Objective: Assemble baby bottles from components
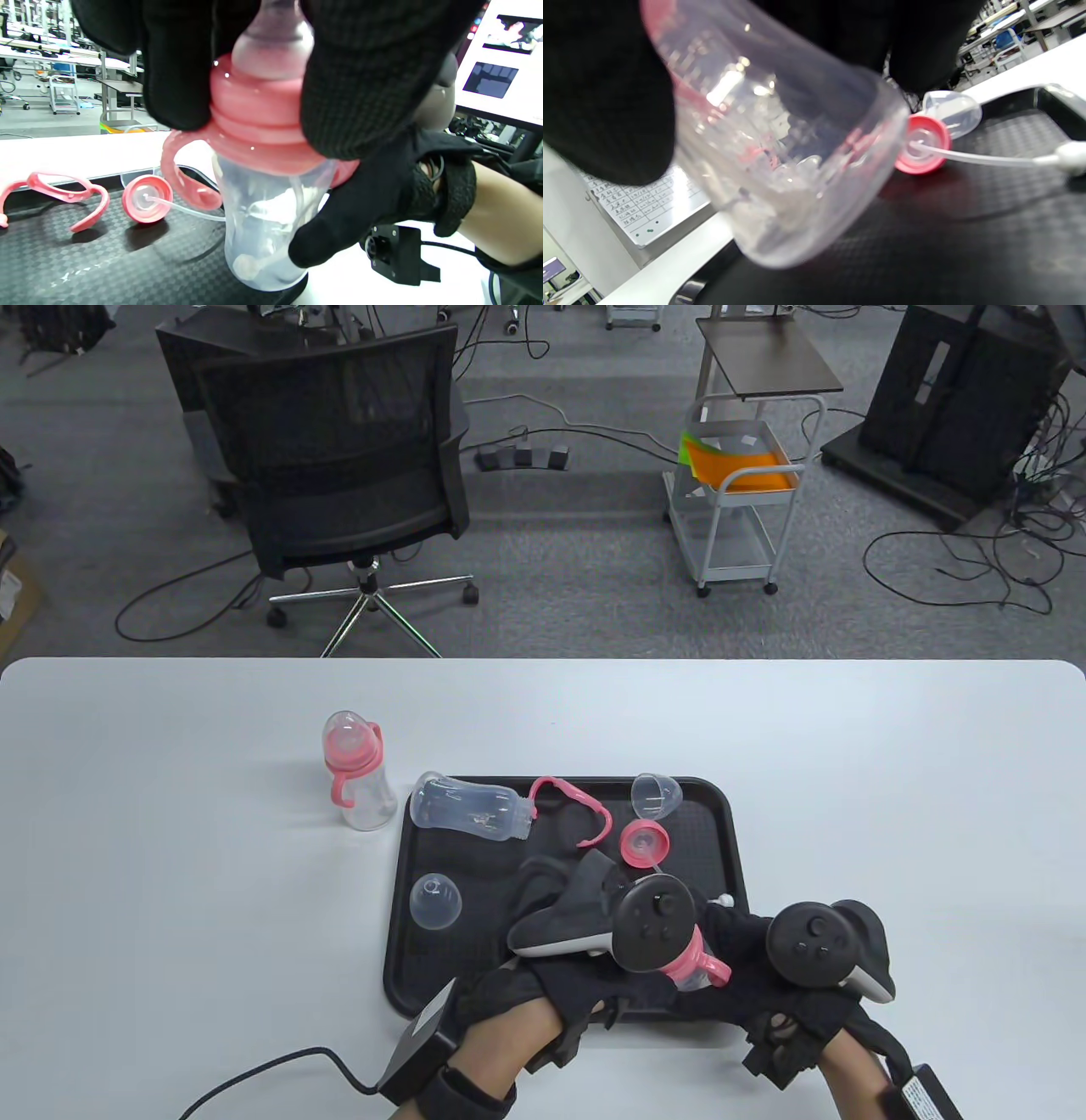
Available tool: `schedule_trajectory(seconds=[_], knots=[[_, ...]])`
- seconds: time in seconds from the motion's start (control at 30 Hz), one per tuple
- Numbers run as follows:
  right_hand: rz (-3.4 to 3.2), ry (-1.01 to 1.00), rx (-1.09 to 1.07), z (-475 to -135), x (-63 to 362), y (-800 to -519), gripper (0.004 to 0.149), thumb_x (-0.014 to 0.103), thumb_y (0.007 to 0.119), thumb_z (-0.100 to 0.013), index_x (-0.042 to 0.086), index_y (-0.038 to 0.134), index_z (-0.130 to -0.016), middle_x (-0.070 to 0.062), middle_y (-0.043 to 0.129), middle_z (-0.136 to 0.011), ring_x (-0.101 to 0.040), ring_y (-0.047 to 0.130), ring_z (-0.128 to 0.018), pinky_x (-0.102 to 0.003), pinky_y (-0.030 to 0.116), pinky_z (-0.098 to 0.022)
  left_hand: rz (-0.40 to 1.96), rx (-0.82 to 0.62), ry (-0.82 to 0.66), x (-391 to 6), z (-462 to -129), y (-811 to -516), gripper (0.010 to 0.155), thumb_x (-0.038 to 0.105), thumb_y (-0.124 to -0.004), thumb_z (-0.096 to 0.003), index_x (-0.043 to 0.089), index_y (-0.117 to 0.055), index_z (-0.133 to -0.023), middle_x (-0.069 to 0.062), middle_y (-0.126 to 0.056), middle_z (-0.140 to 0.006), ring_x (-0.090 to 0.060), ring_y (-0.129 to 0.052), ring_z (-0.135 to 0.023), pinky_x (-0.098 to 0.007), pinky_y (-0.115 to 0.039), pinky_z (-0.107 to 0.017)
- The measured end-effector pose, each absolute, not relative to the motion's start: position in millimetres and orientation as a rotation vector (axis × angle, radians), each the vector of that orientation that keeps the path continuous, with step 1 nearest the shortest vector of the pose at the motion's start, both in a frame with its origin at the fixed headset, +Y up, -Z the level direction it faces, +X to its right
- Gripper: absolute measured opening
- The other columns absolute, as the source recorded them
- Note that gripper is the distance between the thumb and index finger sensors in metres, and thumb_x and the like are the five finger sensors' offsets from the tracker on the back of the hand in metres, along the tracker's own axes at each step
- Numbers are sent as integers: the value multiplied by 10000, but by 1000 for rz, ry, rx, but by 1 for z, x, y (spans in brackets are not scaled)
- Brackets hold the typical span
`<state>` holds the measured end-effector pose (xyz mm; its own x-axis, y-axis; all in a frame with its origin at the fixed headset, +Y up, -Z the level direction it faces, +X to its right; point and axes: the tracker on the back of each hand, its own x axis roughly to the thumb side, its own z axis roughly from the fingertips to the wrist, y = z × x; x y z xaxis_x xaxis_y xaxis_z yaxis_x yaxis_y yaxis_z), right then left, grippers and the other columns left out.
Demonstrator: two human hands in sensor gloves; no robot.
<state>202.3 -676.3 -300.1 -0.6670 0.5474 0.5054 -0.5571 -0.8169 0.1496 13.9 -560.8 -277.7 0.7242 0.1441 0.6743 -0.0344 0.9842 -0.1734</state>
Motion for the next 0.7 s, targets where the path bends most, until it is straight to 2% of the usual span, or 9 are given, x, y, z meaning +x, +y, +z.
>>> schedule_trajectory(seconds=[0.1,0.13,0.2,0.23,0.33,0.53,0.6,0.67,0.7], knots=[[2420,-20,714,-301,202,-676,900,517,1065,-236,165,697,-978,-52,869,-908,-350,936,-828,-540,811,-621,129,-152,-751,6,-279,-562,895,473,-1102,-345,368,-615,-1088,2,-710,-1123,-301,-1002,-810,-631,-625,-773],[2400,-11,714,-301,202,-676,903,511,1064,-239,156,693,-982,-62,863,-912,-359,930,-830,-541,810,-618,171,-143,-751,2,-280,-563,943,474,-1099,-355,370,-549,-1115,-15,-700,-1131,-314,-993,-817,-635,-620,-773],[2403,-26,694,-302,202,-676,907,505,1061,-240,147,688,-985,-69,854,-919,-364,926,-832,-538,810,-619,213,-110,-739,-5,-281,-561,1044,498,-1089,-364,314,-422,-1146,-26,-653,-1146,-318,-963,-854,-637,-612,-778],[2413,-23,691,-302,203,-676,910,505,1059,-242,141,683,-987,-73,850,-919,-366,924,-832,-535,812,-619,235,-90,-724,-10,-282,-560,1074,497,-1096,-342,301,-407,-1142,-33,-638,-1145,-322,-958,-851,-636,-618,-768],[2421,-23,653,-306,209,-679,900,491,1055,-254,142,674,-991,-77,839,-929,-371,916,-842,-536,811,-622,287,-64,-655,-30,-283,-554,1137,561,-1073,-360,253,-323,-1158,-57,-532,-1184,-362,-873,-932,-666,-562,-790],[2376,-43,555,-314,227,-680,904,484,1050,-263,141,655,-1000,-80,820,-942,-372,898,-858,-548,793,-634,412,-88,-454,-86,-297,-558,967,512,-1053,-388,248,-496,-1133,-95,-612,-1147,-392,-887,-896,-668,-581,-763],[2370,-54,530,-315,231,-680,903,485,1046,-268,143,649,-1004,-79,815,-945,-372,895,-861,-552,790,-636,402,-111,-350,-104,-304,-571,967,532,-1026,-414,242,-465,-1146,-103,-587,-1161,-410,-858,-921,-679,-559,-770],[2368,-69,508,-316,234,-680,907,487,1042,-270,143,642,-1008,-80,809,-949,-375,887,-867,-559,783,-639,418,-159,-275,-118,-311,-587,1006,550,-993,-435,243,-365,-1159,-109,-472,-1192,-437,-727,-1016,-694,-504,-782],[2364,-68,501,-317,235,-681,906,485,1041,-271,144,640,-1009,-80,807,-951,-373,886,-869,-559,781,-641,426,-165,-235,-124,-315,-596,991,539,-995,-438,232,-384,-1157,-117,-470,-1190,-449,-710,-1023,-699,-498,-778]])
